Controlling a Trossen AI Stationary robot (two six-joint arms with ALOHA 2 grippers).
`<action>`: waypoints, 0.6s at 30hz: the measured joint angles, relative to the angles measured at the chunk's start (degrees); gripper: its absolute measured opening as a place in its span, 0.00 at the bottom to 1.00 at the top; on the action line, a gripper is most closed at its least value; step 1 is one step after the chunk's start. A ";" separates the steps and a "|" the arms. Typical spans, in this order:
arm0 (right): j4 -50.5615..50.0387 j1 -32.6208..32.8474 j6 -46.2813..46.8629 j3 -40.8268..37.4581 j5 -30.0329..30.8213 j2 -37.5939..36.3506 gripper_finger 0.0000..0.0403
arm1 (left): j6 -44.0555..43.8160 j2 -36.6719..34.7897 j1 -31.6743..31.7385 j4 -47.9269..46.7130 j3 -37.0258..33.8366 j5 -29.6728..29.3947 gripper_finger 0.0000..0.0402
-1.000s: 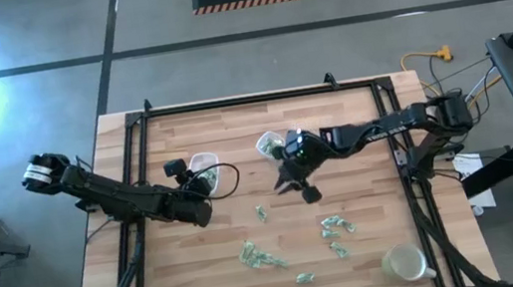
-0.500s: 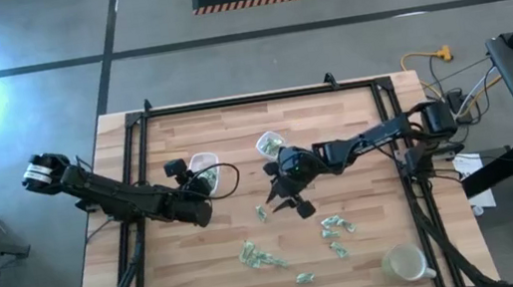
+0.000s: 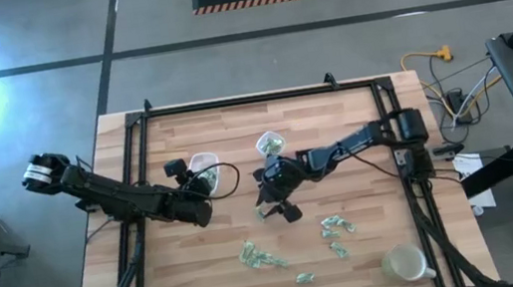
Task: Pick and place items into bin
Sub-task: Put the stevia packet into the small transparent container
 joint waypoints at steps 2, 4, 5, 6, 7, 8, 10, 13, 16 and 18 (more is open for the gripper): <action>-0.37 0.00 0.02 1.59 0.02 2.26 0.49 | 0.00 0.00 0.00 -0.06 0.00 0.11 0.37; -2.26 0.00 -0.19 3.53 0.02 4.37 0.49 | 0.00 0.00 0.00 -0.02 0.00 0.14 0.37; -3.59 0.00 -0.51 4.51 0.09 5.16 0.49 | 0.00 0.00 0.00 -0.04 0.00 0.22 0.37; -5.37 -0.09 -0.86 5.44 0.12 5.81 0.49 | 0.00 0.00 0.00 -0.04 0.00 0.34 0.37; -7.04 -0.22 -1.04 6.37 0.12 6.19 0.49 | -0.02 0.00 0.00 -0.04 0.00 0.52 0.37; -8.17 -0.32 -1.08 7.09 0.11 6.54 0.49 | -0.01 0.00 0.00 -0.03 0.00 0.90 0.37; -9.53 -0.48 -1.07 8.01 0.11 6.99 0.49 | 0.00 0.00 0.00 -0.02 0.00 1.24 0.37; -9.79 -0.44 -1.07 8.00 0.13 6.99 0.49 | 0.00 0.00 0.00 -0.02 0.00 1.46 0.37; -9.84 -0.42 -1.05 7.71 0.13 6.99 0.49 | 0.00 0.00 0.00 -0.04 -0.02 1.49 0.37; -9.99 -0.42 -1.14 7.61 0.18 6.99 0.49 | 0.00 0.00 0.00 -0.04 -0.02 1.49 0.37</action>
